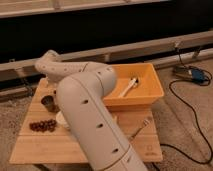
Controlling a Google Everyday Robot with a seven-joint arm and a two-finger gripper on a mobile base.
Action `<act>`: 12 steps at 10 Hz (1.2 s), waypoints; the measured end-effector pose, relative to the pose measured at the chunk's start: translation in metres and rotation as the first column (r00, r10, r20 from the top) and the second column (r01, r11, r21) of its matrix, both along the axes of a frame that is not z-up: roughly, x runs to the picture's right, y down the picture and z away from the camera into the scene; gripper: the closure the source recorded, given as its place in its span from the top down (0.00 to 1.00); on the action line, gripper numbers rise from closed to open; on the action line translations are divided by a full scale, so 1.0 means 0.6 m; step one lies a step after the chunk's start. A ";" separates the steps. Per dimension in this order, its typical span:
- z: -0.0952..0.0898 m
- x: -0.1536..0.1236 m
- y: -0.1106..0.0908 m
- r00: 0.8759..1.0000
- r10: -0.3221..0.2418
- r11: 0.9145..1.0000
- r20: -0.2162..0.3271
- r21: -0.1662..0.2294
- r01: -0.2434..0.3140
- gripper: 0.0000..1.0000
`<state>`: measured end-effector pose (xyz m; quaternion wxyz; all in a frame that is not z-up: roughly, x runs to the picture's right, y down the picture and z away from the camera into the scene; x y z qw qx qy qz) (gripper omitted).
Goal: Place eraser in paper cup
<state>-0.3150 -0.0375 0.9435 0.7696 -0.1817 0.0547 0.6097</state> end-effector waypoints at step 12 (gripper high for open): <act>0.104 -0.050 0.007 0.997 -0.072 0.994 0.021 0.079 0.070 0.79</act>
